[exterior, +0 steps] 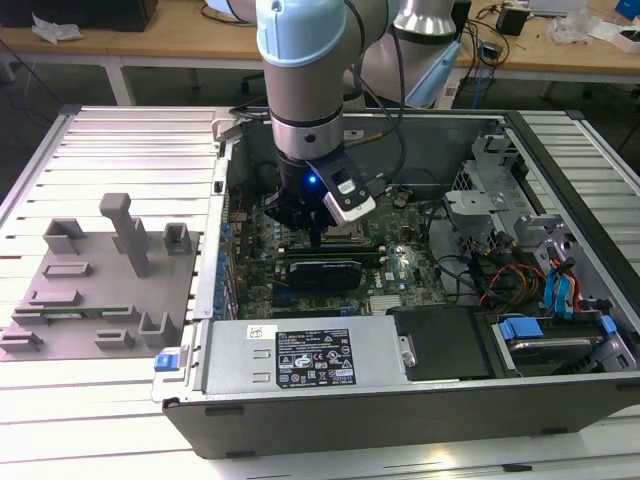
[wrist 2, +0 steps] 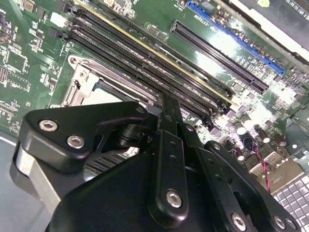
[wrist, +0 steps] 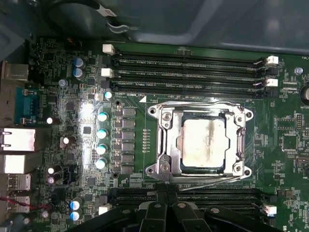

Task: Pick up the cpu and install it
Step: 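Install the second cpu locking lever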

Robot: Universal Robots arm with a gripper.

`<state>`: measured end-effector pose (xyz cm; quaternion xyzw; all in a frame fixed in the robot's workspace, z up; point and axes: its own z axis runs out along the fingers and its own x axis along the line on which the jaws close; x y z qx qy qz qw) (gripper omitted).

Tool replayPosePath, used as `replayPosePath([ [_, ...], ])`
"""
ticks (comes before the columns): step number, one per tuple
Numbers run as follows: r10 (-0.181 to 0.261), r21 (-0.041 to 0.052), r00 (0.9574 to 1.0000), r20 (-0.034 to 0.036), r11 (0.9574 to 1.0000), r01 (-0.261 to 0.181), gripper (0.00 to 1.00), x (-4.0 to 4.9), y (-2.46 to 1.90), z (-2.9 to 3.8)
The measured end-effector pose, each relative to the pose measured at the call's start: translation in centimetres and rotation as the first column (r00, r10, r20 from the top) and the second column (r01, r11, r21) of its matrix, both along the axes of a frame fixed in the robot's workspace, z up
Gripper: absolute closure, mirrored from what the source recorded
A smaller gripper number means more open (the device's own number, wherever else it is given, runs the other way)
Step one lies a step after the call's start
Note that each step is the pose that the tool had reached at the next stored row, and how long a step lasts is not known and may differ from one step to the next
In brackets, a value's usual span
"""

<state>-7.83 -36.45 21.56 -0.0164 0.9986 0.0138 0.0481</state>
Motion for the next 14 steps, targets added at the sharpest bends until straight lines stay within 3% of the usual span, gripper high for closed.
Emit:
replayPosePath([
  [4,-0.001,0.0060,1.0000,0.0067,1.0000,0.000,0.89,-0.20,-0.01,-0.18],
  [14,-0.005,0.0366,1.0000,0.0065,0.9993,0.005,0.89,0.06,-0.59,-0.42],
])
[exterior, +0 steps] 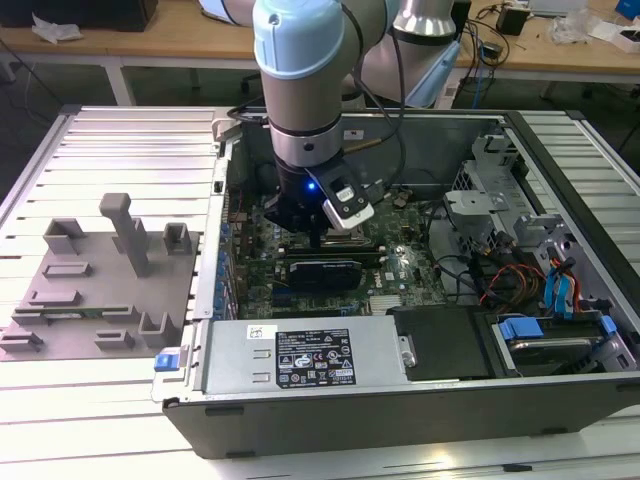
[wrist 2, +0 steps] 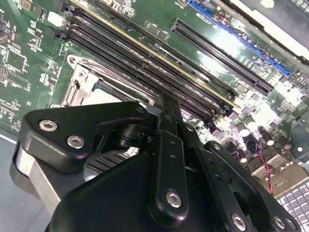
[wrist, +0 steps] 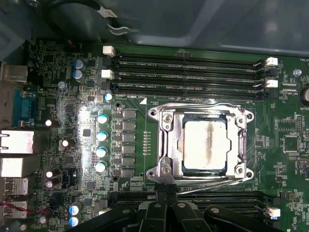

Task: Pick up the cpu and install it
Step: 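Install the second cpu locking lever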

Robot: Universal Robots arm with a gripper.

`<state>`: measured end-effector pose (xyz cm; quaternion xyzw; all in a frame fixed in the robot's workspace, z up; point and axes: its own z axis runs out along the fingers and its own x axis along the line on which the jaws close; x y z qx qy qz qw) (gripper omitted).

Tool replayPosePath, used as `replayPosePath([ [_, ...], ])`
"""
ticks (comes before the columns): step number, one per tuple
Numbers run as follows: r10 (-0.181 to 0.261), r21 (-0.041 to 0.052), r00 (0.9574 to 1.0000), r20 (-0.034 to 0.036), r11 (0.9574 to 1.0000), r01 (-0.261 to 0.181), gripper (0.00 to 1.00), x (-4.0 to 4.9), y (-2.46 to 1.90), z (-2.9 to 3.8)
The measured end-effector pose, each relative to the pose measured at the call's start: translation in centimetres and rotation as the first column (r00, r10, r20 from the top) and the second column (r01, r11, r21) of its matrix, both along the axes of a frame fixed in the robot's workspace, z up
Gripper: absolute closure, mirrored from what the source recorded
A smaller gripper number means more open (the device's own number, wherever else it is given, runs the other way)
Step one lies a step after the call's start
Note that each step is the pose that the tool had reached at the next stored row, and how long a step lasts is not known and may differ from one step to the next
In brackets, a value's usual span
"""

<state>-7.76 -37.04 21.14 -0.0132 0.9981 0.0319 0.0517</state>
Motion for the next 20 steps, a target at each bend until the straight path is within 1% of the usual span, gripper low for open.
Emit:
replayPosePath([
  [3,0.000,0.0047,1.0000,0.0002,1.0000,0.000,0.89,0.14,-0.05,-0.02],
  [6,0.000,0.0047,1.0000,0.0000,1.0000,0.000,0.89,0.13,-0.06,-0.01],
  [8,0.000,0.0228,1.0000,-0.0098,0.9997,0.000,0.89,0.13,-0.14,-0.04],
  [9,0.000,0.0254,0.9999,-0.0130,0.9997,0.001,0.89,0.13,-0.20,-0.06],
  [12,0.000,0.0270,0.9998,-0.0183,0.9996,0.001,0.89,0.13,-0.35,-0.11],
  [15,0.000,0.0363,0.9997,-0.0246,0.9993,0.001,0.89,0.13,-0.52,-0.15],
  [17,0.000,0.0421,0.9995,-0.0304,0.9991,0.001,0.89,0.13,-0.61,-0.19],
  [18,0.000,0.0438,0.9995,-0.0319,0.9990,0.001,0.89,0.14,-0.62,-0.20],
  [20,0.000,0.0440,0.9995,-0.0325,0.9990,0.001,0.89,0.13,-0.62,-0.20],
])
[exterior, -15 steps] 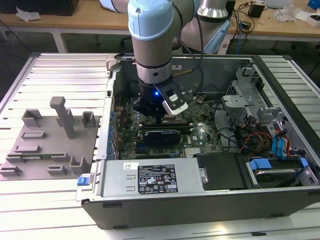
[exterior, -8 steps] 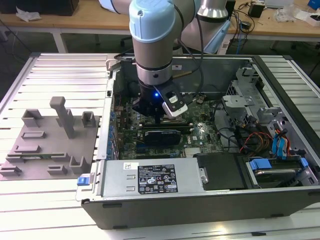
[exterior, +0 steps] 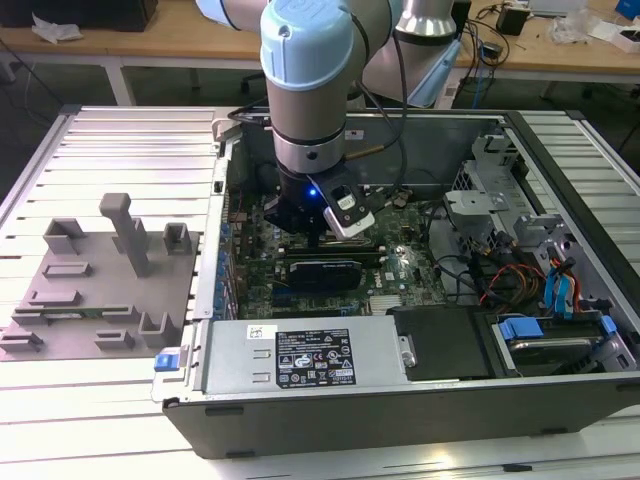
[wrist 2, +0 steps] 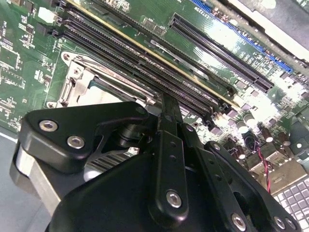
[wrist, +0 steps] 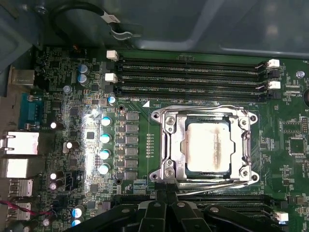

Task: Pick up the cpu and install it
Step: 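Install the second cpu locking lever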

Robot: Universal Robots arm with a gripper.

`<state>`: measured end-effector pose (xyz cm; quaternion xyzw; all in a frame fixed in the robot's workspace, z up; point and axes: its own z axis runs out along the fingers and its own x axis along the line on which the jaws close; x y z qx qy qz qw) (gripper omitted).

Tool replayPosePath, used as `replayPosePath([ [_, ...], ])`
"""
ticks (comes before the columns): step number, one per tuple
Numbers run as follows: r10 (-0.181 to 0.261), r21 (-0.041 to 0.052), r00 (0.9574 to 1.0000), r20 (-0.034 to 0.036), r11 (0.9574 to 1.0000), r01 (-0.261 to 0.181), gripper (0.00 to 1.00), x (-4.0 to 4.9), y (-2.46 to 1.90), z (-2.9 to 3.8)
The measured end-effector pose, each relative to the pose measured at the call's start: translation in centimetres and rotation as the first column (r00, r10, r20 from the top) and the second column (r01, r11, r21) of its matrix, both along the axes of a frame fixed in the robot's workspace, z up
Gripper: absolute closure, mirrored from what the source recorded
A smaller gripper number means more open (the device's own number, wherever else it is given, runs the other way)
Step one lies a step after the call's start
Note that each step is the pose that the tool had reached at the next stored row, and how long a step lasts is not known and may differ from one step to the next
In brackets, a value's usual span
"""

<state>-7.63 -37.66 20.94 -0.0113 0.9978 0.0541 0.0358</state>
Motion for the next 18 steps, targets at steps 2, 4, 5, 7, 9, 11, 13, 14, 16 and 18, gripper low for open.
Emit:
replayPosePath([
  [2,0.000,0.0003,1.0000,0.0001,1.0000,0.000,0.89,0.00,-0.01,-0.01],
  [4,0.000,0.0061,1.0000,0.0012,1.0000,0.000,0.89,-0.05,-0.01,-0.06],
  [5,0.000,0.0087,1.0000,0.0014,1.0000,0.000,0.89,-0.07,-0.01,-0.09],
  [7,0.000,0.0140,1.0000,0.0015,0.9999,0.000,0.89,-0.18,-0.06,-0.19],
  [9,0.000,0.0213,1.0000,0.0020,0.9998,0.000,0.89,-0.33,-0.10,-0.28],
  [11,0.000,0.0328,1.0000,0.0030,0.9995,0.000,0.89,-0.48,-0.14,-0.40],
  [13,0.000,0.0412,1.0000,0.0035,0.9992,0.000,0.89,-0.57,-0.20,-0.50],
  [14,0.000,0.0470,1.0000,0.0036,0.9989,0.000,0.89,-0.61,-0.23,-0.59],
  [16,0.000,0.0576,1.0000,0.0037,0.9983,0.000,0.89,-0.61,-0.26,-0.69],
  [18,0.000,0.0654,1.0000,0.0041,0.9979,0.000,0.89,-0.61,-0.25,-0.73],
])
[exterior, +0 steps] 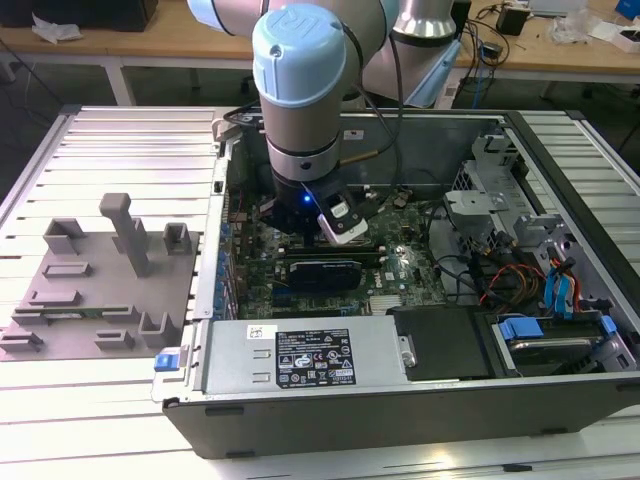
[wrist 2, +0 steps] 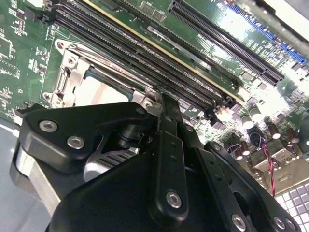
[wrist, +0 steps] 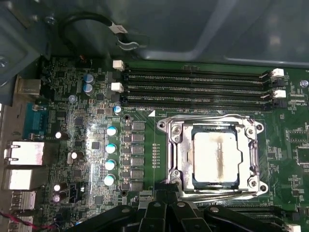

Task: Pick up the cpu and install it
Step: 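Install the second cpu locking lever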

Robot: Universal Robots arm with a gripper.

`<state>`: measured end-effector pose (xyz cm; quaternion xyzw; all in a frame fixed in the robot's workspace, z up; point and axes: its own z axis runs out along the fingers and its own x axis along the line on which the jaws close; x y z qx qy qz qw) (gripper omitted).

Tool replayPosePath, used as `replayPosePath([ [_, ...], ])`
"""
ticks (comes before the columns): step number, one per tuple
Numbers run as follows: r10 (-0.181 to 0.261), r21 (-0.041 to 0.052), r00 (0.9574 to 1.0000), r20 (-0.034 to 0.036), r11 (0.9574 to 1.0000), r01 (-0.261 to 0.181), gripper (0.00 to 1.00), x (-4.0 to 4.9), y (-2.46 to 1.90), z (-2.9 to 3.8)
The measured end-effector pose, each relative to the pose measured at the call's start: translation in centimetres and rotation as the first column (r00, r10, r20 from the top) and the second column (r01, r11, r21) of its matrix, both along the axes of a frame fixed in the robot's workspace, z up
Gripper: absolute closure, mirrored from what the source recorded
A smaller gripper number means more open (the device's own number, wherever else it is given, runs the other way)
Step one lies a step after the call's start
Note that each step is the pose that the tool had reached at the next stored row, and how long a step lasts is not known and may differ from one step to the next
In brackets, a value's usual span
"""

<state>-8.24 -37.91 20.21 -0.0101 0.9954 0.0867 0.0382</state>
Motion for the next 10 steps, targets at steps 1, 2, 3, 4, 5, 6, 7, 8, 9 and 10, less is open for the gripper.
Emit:
replayPosePath([
  [1,0.000,0.0012,1.0000,0.0003,1.0000,0.000,0.89,0.01,0.01,-0.03],
  [2,0.000,0.0006,1.0000,0.0000,1.0000,0.000,0.89,0.02,-0.01,-0.01],
  [3,0.000,0.0003,1.0000,-0.0002,1.0000,0.000,0.89,0.06,-0.02,0.00],
  [4,0.000,0.0002,1.0000,-0.0002,1.0000,0.000,0.89,0.11,-0.03,0.00],
  [5,0.000,0.0003,1.0000,-0.0001,1.0000,0.000,0.89,0.14,-0.03,0.01],
  [6,0.000,0.0003,1.0000,-0.0002,1.0000,0.000,0.89,0.16,-0.02,0.03],
  [7,0.000,0.0002,1.0000,-0.0003,1.0000,0.000,0.89,0.17,-0.02,0.08],
  [8,0.000,0.0003,1.0000,-0.0003,1.0000,0.000,0.89,0.18,-0.02,0.13],
  [9,0.000,0.0005,1.0000,-0.0007,1.0000,0.000,0.89,0.23,-0.02,0.22],
  [10,0.000,0.0005,1.0000,-0.0011,1.0000,0.000,0.89,0.30,-0.04,0.26],
])
